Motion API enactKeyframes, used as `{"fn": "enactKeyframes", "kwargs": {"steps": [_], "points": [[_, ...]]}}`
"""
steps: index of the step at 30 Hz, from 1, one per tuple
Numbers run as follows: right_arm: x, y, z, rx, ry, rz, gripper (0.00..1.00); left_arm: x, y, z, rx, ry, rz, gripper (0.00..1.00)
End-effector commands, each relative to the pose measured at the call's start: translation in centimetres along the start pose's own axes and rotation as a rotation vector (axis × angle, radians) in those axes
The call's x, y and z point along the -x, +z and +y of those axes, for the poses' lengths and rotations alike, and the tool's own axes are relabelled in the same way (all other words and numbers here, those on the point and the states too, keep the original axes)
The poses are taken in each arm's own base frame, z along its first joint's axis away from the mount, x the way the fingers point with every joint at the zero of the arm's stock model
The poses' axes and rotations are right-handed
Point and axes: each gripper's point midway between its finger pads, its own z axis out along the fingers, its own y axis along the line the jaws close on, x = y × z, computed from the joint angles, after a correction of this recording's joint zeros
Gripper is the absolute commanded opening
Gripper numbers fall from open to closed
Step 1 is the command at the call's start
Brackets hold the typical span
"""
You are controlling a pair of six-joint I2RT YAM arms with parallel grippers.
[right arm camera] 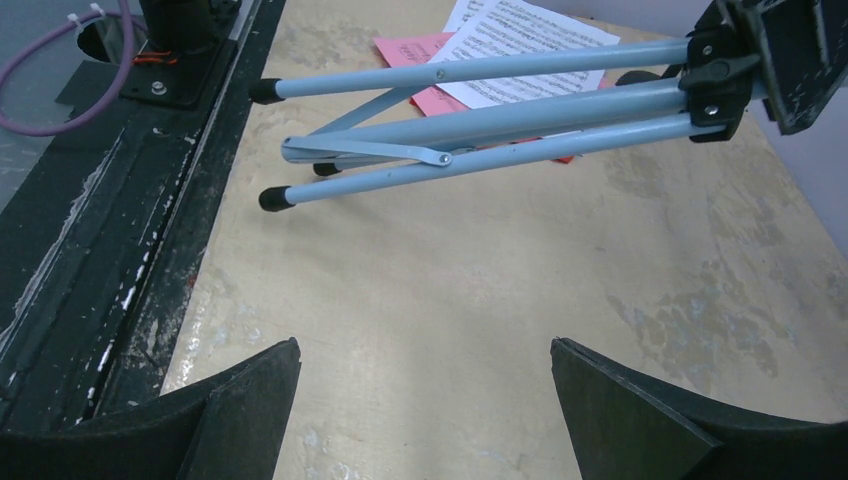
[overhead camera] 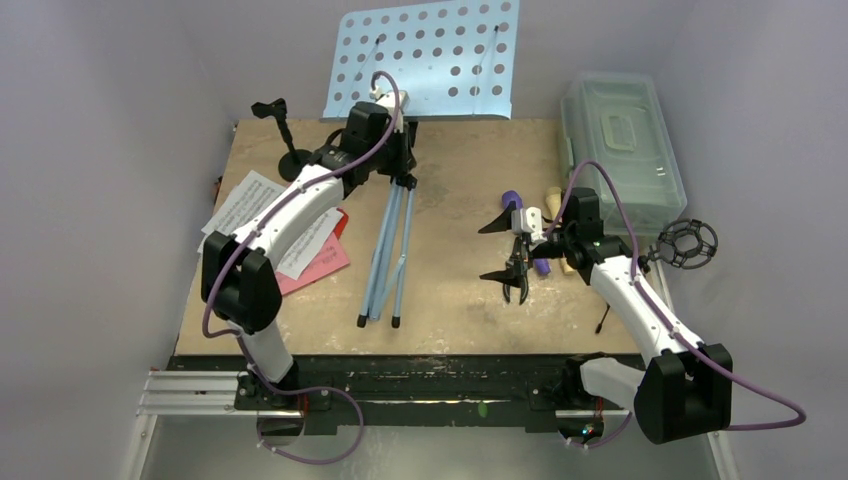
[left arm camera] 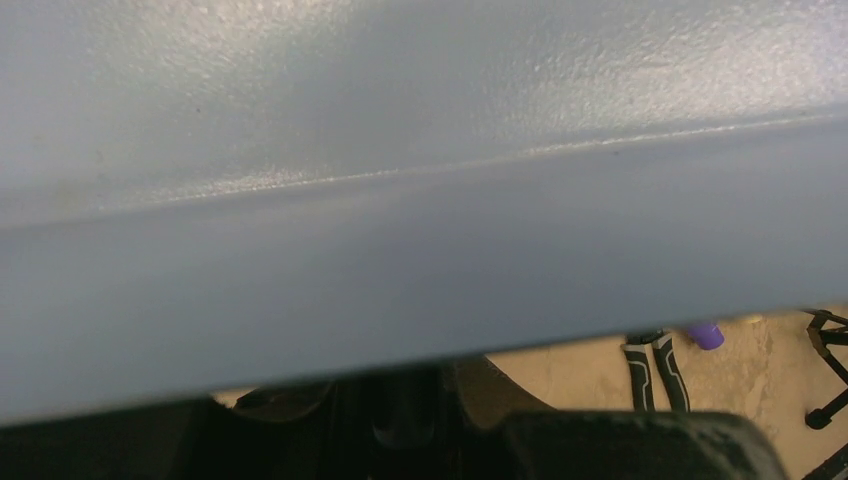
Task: Pack up the instrument practice props
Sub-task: Place the music stand at the center of the board.
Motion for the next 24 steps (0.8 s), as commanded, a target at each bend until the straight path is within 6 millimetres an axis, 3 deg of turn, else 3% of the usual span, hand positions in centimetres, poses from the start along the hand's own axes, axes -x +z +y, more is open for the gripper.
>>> {"fn": "enactKeyframes", "kwargs": {"steps": [1,19,24], "points": [[-0.1,-0.1,0.2,0.008,0.001,-0.01,0.99,8.4,-2.3,-2.2,-0.091,-0.062,-0.286,0.0],[-0.4,0.0,0.2,0.007,0.004,-0.005,0.99,0.2,4.1,2.6,0.132,-0.329,-0.075,0.0],[-0.5,-0.1,0.2,0.006,0.005,-0.002,0.99,-0.8,5.5,3.5,0.168,-0.377,-0.076,0.0]]}}
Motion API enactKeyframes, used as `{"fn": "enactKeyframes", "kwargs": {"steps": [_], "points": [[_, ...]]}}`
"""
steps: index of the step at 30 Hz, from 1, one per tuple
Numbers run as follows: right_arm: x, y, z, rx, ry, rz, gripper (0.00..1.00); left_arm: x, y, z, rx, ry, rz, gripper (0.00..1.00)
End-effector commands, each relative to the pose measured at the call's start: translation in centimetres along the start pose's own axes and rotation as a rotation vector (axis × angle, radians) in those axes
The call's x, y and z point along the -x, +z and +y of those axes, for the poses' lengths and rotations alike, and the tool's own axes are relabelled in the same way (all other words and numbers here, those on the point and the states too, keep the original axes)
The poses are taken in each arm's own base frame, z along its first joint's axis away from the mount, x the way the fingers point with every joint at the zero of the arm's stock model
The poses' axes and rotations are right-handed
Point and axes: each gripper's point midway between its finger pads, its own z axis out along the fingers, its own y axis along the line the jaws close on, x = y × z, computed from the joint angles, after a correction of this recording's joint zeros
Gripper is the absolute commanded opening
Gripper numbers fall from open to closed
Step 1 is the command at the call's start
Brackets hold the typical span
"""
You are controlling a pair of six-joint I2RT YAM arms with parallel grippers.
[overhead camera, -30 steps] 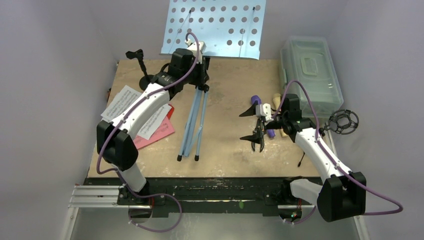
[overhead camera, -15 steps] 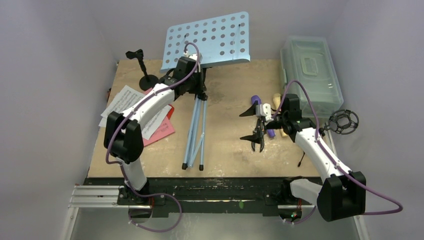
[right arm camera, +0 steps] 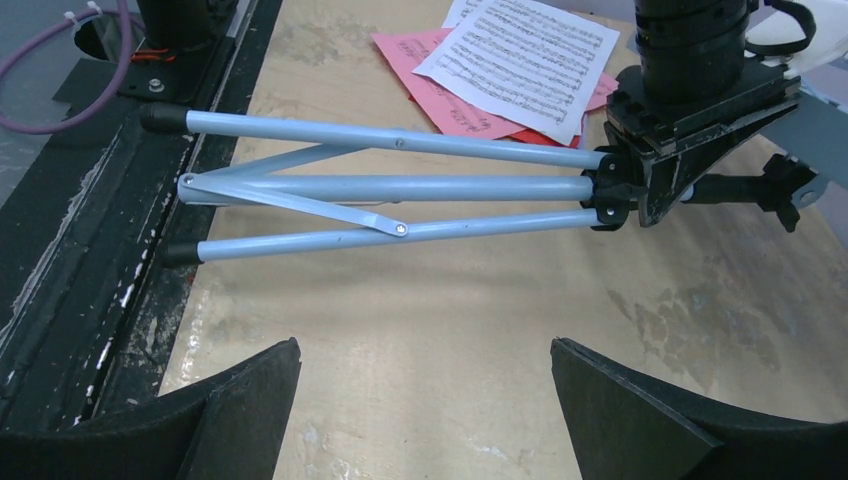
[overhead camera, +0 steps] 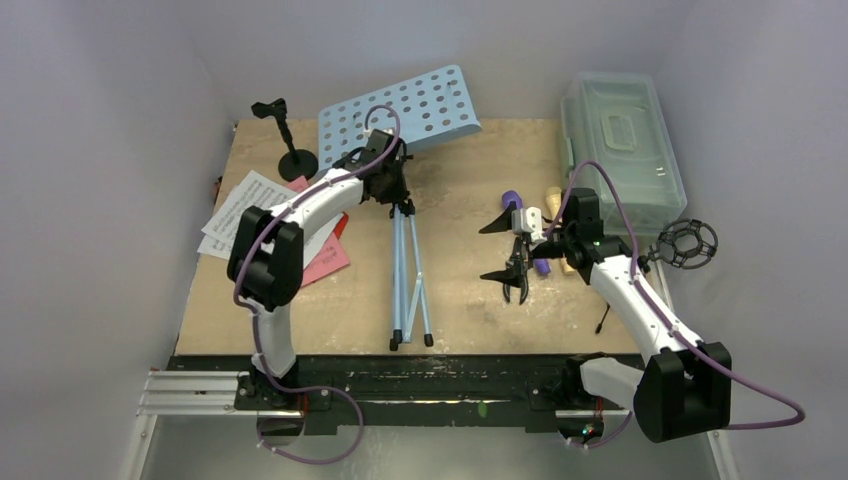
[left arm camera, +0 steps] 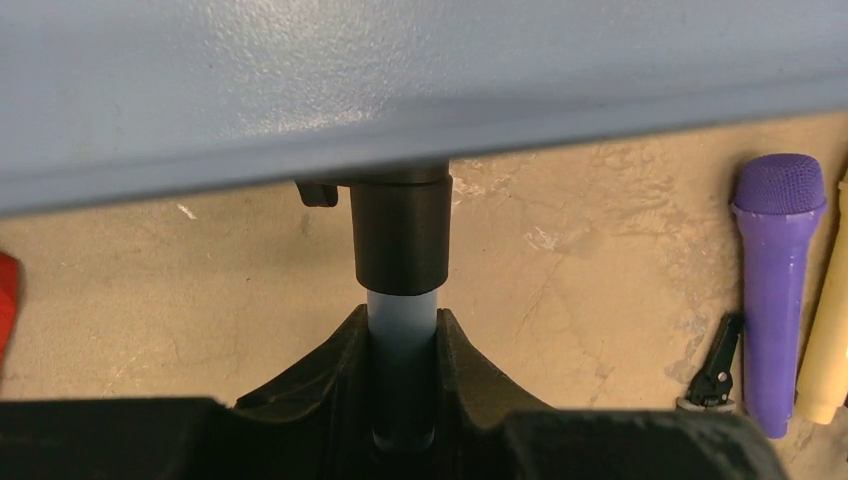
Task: Pack up the instrument practice props
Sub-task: Place the music stand at the center of the board.
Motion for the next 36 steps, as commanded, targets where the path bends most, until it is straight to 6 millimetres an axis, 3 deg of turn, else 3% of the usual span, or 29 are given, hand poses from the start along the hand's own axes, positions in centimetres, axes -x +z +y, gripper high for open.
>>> {"fn": "enactKeyframes", "kwargs": {"steps": [1,8,15,25,36], "points": [[-0.2,0.0,0.2,0.009,-0.002,-0.006,0.99,8.4,-2.8,-4.3,-0.144,-0.106,-0.288,0.0],[-0.3,-0.1,0.1,0.003,-0.004,-0.001,0.99,7.8,0.1,-3.5,-0.087,-0.186,-0.259,0.0],[-0.4,-0.1,0.1,0.002,-0.002,0.001,0.99,7.5,1.7,-2.5,-0.032,-0.265,-0.263,0.0],[-0.5,-0.2,0.1,0.002,-0.004,0.004,0.99,7.1,2.9,-2.0,0.011,-0.465,-0.294,0.0],[-0.5,-1.1,-0.4,-0.028,-0.029,0.031,0.99,6.5,2.3,-3.8,0.04,-0.752,-0.395,0.0]]}}
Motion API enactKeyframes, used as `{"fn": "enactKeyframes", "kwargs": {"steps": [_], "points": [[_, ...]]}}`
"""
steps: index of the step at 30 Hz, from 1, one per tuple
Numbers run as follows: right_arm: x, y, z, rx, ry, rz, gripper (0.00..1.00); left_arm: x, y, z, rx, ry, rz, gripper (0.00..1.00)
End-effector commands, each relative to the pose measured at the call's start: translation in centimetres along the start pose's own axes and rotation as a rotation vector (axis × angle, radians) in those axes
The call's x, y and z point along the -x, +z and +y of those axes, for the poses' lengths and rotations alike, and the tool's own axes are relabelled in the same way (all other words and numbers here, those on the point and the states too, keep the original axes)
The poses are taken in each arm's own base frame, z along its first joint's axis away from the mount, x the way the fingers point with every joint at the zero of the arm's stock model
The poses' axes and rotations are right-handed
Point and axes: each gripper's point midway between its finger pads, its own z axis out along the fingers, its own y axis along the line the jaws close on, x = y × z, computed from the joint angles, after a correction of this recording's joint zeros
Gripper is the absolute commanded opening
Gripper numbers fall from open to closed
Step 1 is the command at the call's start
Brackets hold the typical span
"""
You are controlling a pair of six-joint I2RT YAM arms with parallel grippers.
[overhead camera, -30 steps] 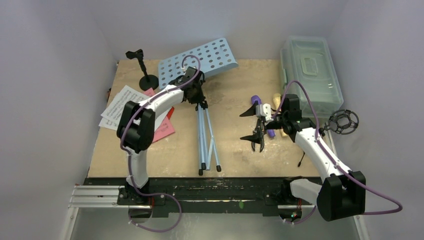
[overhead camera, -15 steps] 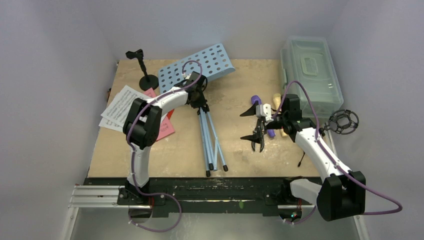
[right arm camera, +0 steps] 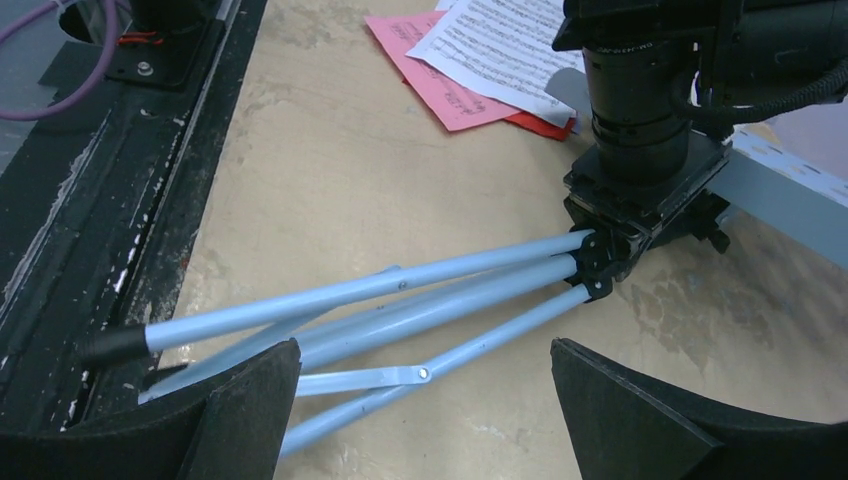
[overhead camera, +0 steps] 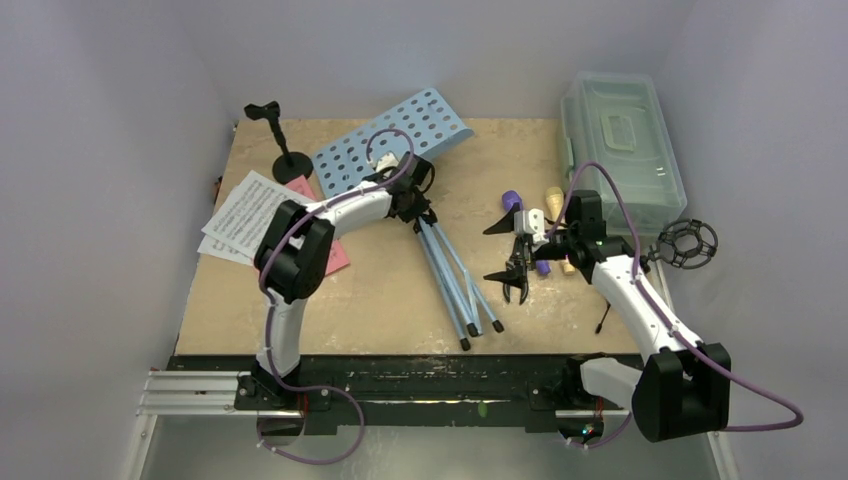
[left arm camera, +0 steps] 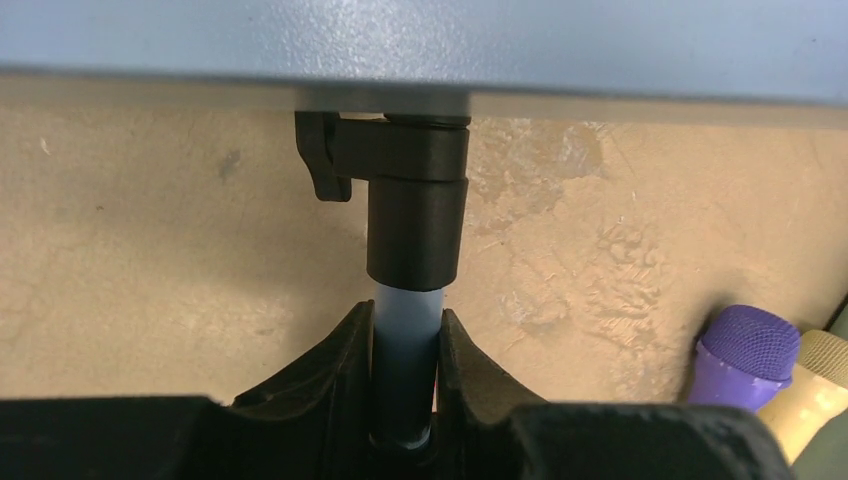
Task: Pack up the instrument practice props
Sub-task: Place the music stand at the center of the board.
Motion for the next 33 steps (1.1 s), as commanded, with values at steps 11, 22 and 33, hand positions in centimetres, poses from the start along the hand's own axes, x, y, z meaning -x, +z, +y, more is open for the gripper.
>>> {"fn": "enactKeyframes", "kwargs": {"steps": [11,22,33], "points": [[0.2,-2.5,-1.1,-0.075,-0.034,0.021,0.99,6.6,-1.5,-9.2,-0.274,-0.378,-0.199,0.17],[0.0,-3.3,-1.6,-0.099,-0.022,0.021,0.99,7.2,-6.6,-8.6,-0.336,-0.232,-0.212,0.85],[0.5,-4.6,-1.5,-0.136,-0.009,0.023,0.99,2.9,-13.7,-5.9,-0.602,0.012,-0.114,0.83]]}}
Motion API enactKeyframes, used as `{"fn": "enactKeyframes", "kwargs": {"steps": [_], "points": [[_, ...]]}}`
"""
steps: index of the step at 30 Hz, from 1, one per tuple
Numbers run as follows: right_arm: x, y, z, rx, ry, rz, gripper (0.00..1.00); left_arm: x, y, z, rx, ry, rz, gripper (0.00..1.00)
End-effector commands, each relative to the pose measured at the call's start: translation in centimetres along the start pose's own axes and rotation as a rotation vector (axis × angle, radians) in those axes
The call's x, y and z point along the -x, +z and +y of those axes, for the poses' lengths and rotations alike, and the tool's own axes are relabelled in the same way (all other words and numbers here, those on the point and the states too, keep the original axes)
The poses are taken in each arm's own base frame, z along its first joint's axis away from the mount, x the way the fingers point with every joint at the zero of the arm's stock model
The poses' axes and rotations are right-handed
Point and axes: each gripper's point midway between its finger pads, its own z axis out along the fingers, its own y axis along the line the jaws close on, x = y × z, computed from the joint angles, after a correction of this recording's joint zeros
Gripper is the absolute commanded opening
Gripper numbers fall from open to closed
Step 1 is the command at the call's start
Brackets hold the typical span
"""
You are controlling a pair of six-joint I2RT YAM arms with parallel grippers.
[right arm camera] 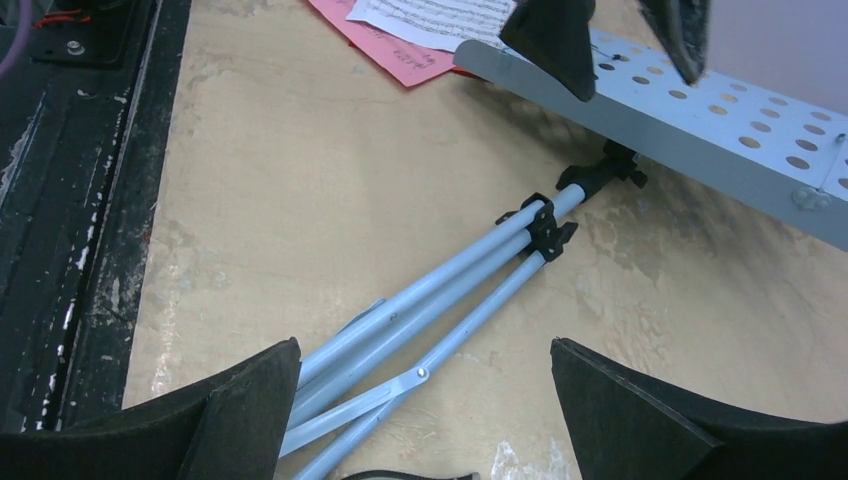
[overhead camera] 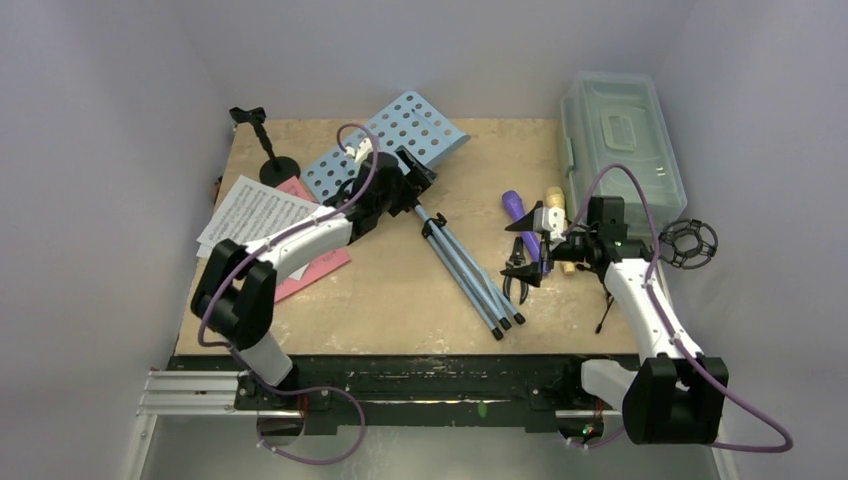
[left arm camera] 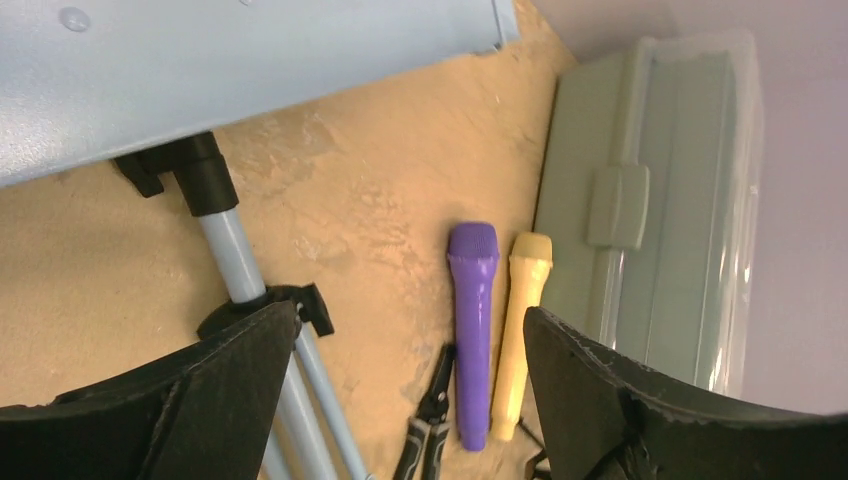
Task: Pack up the instrument practice props
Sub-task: Place the music stand at the center of the board, then reset both arms
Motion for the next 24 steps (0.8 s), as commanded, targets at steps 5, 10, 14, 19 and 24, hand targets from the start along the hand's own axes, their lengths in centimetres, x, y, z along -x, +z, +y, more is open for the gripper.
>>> {"fn": "enactKeyframes", "kwargs": {"steps": [5,10,14,19,24], "points": [[3.7,-1.7,0.2,-0.015,-0.04,-0.056,0.99,0.4,-7.4,-2.1,-0.391,0.344,0.039,0.85],[5.0,-2.8,0.0,-0.045,-0.034,-0.026,0.99,3.5,-11.0,-1.5,-0.477,0.495,-0.013,0.89],[6.2,-4.1,-0.5,-0.098,-0.007,0.061,0.99,5.6,-13.6,-1.7,-0.52,0.683,-0.042,0.93],[9.9,-6.6,-3.3,-0.289,0.078,0.129,0.99,8.8,-15.8,-1.0,-0.391,0.886,-0.124,0.94],[14.5,-9.1,-6.1,-0.508,0.133,0.075,0.99,12.0,-18.6,-1.1,-0.312,0.907,-0.304,1.0]]}}
